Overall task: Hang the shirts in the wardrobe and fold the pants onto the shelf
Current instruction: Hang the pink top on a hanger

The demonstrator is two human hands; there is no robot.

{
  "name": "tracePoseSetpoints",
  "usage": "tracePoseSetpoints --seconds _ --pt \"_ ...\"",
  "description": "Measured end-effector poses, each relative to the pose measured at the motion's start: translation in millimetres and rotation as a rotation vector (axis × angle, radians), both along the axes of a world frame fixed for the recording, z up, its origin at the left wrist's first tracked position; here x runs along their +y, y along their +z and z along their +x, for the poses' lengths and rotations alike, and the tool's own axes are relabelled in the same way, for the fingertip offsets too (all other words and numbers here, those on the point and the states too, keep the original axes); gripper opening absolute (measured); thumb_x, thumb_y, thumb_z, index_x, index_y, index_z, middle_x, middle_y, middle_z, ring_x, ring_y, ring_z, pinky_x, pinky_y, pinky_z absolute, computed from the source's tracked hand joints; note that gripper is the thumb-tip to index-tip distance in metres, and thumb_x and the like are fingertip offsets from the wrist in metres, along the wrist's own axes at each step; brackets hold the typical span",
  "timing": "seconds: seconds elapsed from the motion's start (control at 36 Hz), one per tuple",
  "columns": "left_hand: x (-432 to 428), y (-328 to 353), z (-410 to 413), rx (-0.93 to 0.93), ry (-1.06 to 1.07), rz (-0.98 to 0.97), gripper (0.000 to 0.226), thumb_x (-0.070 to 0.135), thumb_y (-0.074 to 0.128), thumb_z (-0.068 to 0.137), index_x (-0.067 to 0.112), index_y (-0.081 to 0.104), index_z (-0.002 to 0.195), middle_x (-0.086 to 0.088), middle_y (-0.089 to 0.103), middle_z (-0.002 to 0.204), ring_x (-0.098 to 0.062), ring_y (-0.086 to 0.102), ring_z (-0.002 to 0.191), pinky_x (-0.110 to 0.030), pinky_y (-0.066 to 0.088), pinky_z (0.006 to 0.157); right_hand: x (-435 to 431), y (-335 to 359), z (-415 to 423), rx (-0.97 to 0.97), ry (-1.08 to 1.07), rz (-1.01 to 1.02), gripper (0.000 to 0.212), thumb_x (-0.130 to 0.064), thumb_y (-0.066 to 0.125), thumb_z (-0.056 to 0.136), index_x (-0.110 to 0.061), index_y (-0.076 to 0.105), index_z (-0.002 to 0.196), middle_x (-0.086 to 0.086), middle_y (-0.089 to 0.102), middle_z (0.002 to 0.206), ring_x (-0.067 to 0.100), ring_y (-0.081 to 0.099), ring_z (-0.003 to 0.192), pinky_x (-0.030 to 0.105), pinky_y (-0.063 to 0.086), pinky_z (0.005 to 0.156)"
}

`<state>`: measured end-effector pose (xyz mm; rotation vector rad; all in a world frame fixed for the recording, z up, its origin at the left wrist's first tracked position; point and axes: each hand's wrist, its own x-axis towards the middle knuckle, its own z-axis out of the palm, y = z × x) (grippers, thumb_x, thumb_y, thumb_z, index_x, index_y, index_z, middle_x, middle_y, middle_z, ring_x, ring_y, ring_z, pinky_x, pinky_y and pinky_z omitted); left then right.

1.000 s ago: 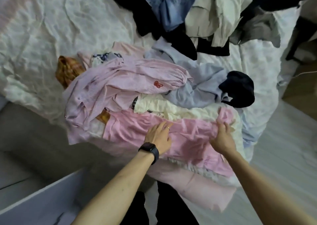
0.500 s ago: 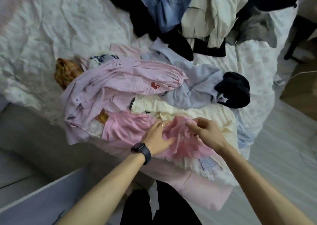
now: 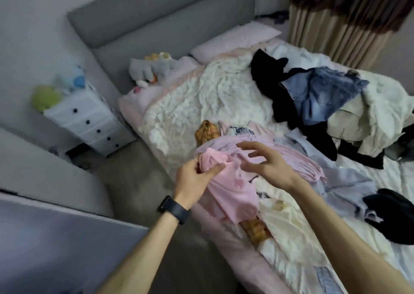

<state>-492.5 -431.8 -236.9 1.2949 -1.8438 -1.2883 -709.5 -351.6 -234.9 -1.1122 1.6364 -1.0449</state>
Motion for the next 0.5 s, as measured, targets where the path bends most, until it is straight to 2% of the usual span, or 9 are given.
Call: tracePoseSetpoints --seconds 0.08,0.19,0.25,0.28,0.31,0.36,0.42,0.44,0.5 --pt "-3.0 29.1 64.8 0.109 0.085 -0.025 0.026 0.056 0.081 0.063 0.047 0.074 0.087 0.019 0.075 0.086 0.007 0.068 0.078 -0.010 0.049 0.063 -13.3 10.1 43.6 0.107 0.121 -0.013 0.071 -0.015 0.084 0.077 -0.054 0.055 0.129 -0.012 0.050 0.142 0.007 0.045 0.130 0.042 0.039 0.113" --pt "12.0 53.8 139.3 0.160 0.196 -0.035 0.022 0.052 0.081 0.068 0.043 0.076 0.087 0.018 0.076 0.086 0.006 0.069 0.079 -0.009 0.048 0.064 -38.7 26.0 108.6 0.249 0.371 -0.085 0.091 -0.024 0.089 0.072 -0.061 0.039 0.138 -0.009 0.028 0.161 0.009 0.020 0.150 0.041 0.021 0.122" --pt "22.7 62.4 173.8 0.159 0.237 -0.044 0.019 0.053 0.080 0.070 0.040 0.075 0.082 0.020 0.073 0.079 0.006 0.065 0.072 -0.010 0.046 0.063 -54.0 33.0 146.9 0.314 0.529 -0.122 0.080 -0.029 0.088 0.073 -0.054 0.048 0.137 -0.014 0.028 0.157 0.007 0.018 0.149 0.037 0.019 0.120" --pt "26.5 65.7 184.4 0.152 0.260 -0.048 0.022 0.055 0.079 0.069 0.038 0.074 0.082 0.018 0.073 0.079 0.004 0.064 0.072 -0.014 0.047 0.063 -59.6 35.2 161.0 0.351 0.572 -0.143 0.065 -0.029 0.088 0.074 -0.046 0.058 0.129 -0.013 0.036 0.152 0.009 0.025 0.147 0.035 0.022 0.118" --pt "33.2 69.8 202.1 0.138 0.317 -0.053 0.028 0.058 0.078 0.067 0.037 0.073 0.084 0.016 0.075 0.082 0.001 0.065 0.075 -0.019 0.051 0.066 -64.7 37.6 182.0 0.410 0.607 -0.181 0.046 -0.030 0.088 0.076 -0.036 0.068 0.117 -0.009 0.048 0.145 0.014 0.039 0.141 0.034 0.029 0.115" --pt "45.9 73.9 238.8 0.114 0.458 -0.088 0.033 0.056 0.077 0.067 0.032 0.072 0.089 0.015 0.075 0.087 -0.001 0.067 0.080 -0.020 0.053 0.072 -67.8 42.6 220.2 0.500 0.637 -0.234 0.026 -0.035 0.084 0.080 -0.018 0.075 0.098 0.000 0.070 0.115 0.019 0.062 0.109 0.030 0.044 0.096" --pt "60.6 75.3 279.4 0.096 0.581 -0.152 0.033 0.049 0.078 0.068 0.025 0.070 0.091 0.018 0.074 0.087 0.001 0.064 0.078 -0.012 0.049 0.069 -64.3 47.9 252.8 0.490 0.636 -0.269 0.020 -0.036 0.081 0.083 -0.019 0.070 0.087 -0.005 0.068 0.083 0.014 0.061 0.079 0.024 0.045 0.071" --pt "69.2 75.5 299.4 0.087 0.639 -0.173 0.035 0.048 0.078 0.066 0.023 0.069 0.089 0.019 0.072 0.084 0.001 0.063 0.076 -0.011 0.047 0.068 -62.1 51.1 267.0 0.473 0.627 -0.310 0.021 -0.033 0.080 0.082 -0.018 0.066 0.082 -0.006 0.065 0.074 0.010 0.057 0.069 0.022 0.042 0.064" --pt "90.9 73.9 341.5 0.083 0.748 -0.177 0.036 0.046 0.081 0.063 0.023 0.063 0.084 0.023 0.067 0.075 0.002 0.059 0.069 -0.015 0.045 0.065 -56.5 57.8 299.4 0.462 0.645 -0.408 0.027 -0.027 0.081 0.081 -0.020 0.056 0.075 -0.011 0.061 0.070 0.006 0.054 0.061 0.018 0.039 0.057"
